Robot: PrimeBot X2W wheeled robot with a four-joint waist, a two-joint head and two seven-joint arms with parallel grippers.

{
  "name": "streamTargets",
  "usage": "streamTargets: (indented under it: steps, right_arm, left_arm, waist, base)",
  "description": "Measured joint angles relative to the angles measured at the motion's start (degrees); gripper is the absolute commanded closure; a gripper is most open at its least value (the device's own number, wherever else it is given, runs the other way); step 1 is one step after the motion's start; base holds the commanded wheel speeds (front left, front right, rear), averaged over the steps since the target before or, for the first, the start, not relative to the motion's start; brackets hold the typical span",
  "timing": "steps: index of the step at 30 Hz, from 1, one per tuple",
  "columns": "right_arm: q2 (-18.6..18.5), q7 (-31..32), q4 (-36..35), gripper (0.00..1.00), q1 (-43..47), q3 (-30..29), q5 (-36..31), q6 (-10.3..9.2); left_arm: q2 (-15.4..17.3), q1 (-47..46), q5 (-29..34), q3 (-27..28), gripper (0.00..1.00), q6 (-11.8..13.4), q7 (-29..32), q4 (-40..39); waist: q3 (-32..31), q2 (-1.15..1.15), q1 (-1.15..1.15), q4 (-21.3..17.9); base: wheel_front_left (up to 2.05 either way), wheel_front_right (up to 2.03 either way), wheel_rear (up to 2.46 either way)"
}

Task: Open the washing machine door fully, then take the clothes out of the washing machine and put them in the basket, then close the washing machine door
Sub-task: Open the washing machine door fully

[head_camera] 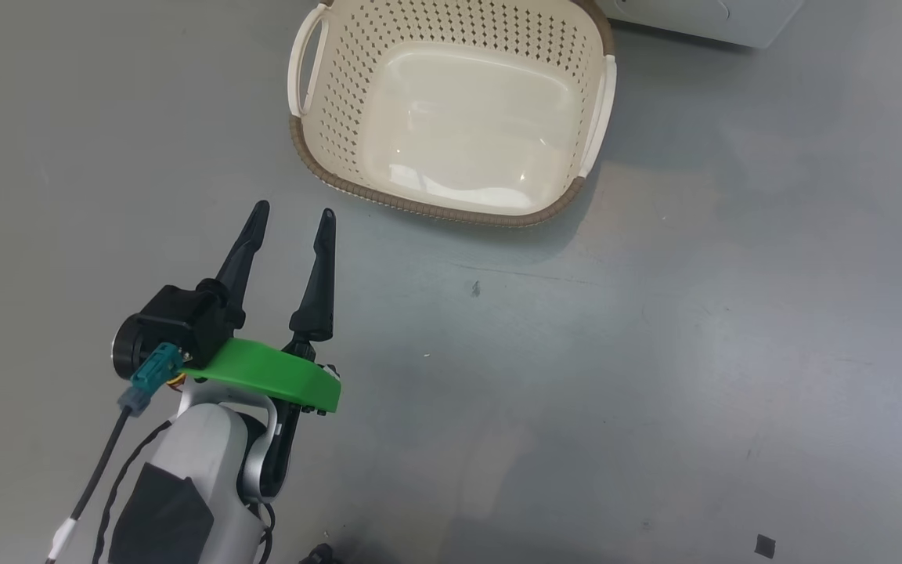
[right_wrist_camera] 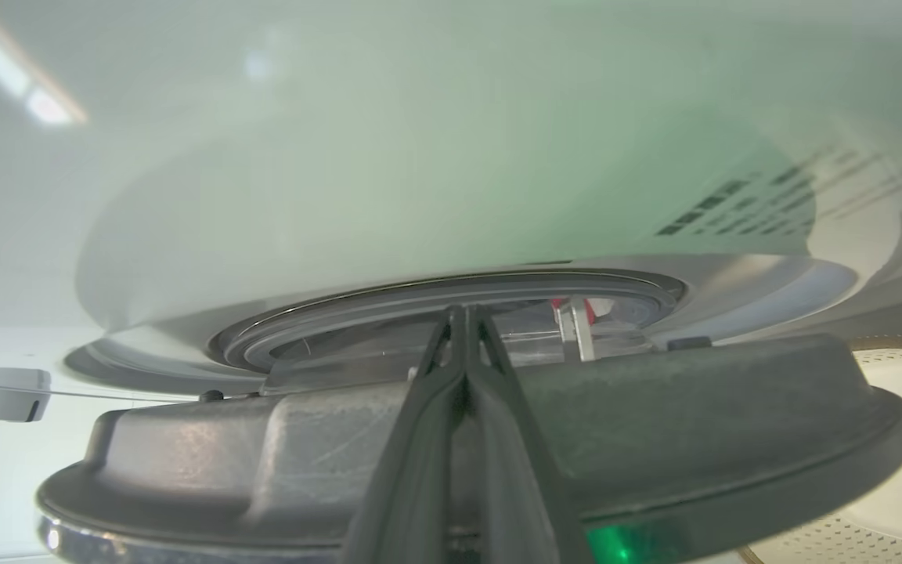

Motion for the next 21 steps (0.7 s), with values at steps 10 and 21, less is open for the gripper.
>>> streamTargets:
  steps: [10, 21]
  right_arm:
    - [0.0, 0.6, 2.3, 1.00, 0.0, 0.0, 0.6, -0.03]
    - [0.3, 1.6, 4.4, 1.00, 1.1, 0.2, 1.8, -0.43]
  left_arm:
    - [0.0, 0.0, 0.1, 0.0, 0.00, 0.0, 0.0, 0.3]
    - [0.0, 0.1, 0.5, -0.2, 0.00, 0.1, 0.0, 1.0]
  waist:
    - [-1.0, 0.00, 0.00, -0.2]
    - [-3.3, 0.00, 0.00, -0.6]
  base:
    - [0.00, 0.00, 0.00]
    - [0.00, 0.00, 0.00]
